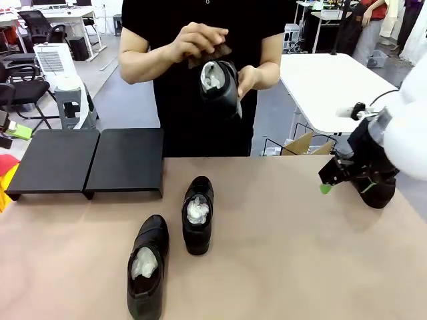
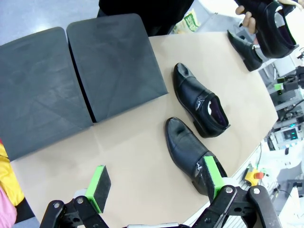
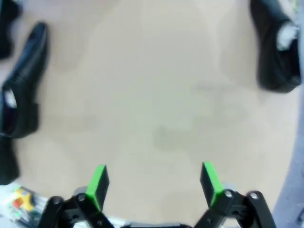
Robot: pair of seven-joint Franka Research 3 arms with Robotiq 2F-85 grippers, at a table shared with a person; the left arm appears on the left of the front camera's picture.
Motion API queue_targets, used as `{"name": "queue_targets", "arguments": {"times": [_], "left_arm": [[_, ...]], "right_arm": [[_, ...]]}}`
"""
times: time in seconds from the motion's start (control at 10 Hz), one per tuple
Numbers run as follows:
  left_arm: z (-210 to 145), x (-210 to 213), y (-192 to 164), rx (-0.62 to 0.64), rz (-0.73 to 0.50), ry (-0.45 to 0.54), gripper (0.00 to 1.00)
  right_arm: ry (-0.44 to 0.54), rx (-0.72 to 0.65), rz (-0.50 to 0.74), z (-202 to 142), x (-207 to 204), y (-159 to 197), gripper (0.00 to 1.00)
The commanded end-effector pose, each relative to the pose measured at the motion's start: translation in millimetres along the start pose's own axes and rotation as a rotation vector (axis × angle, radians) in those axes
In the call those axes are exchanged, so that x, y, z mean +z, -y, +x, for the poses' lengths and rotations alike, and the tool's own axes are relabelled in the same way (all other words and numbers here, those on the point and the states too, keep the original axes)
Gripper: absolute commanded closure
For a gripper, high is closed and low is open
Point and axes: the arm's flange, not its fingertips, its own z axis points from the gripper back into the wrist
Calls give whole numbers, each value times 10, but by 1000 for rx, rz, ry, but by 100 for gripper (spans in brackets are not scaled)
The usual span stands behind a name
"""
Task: Organize the shoes by placing them on the stand.
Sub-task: Place the Shoe from the middle of the table onto the Shoes Stand.
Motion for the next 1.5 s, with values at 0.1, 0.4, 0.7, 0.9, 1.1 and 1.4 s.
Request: {"name": "queue_targets", "arguments": {"times": [0.1, 0.4, 0.7, 0.9, 1.1, 1.4], "left_arm": [[-297, -7, 613, 35, 214, -41, 0], [-515, 27, 1004, -46, 375, -234, 0], [-430, -59, 893, -30, 371, -151, 0], [-508, -39, 1008, -39, 355, -197, 0], [-1029, -401, 1663, -67, 381, -239, 0], [-1511, -924, 2037, 43, 437, -370, 0]], "right_arm": [[7, 59, -24, -48, 24, -166, 0], [7, 59, -24, -48, 24, -166, 0], [7, 59, -24, -48, 24, -166, 0], [7, 59, -24, -48, 24, -166, 0], [7, 59, -24, -48, 24, -166, 0], [7, 59, -24, -48, 24, -166, 0]]}}
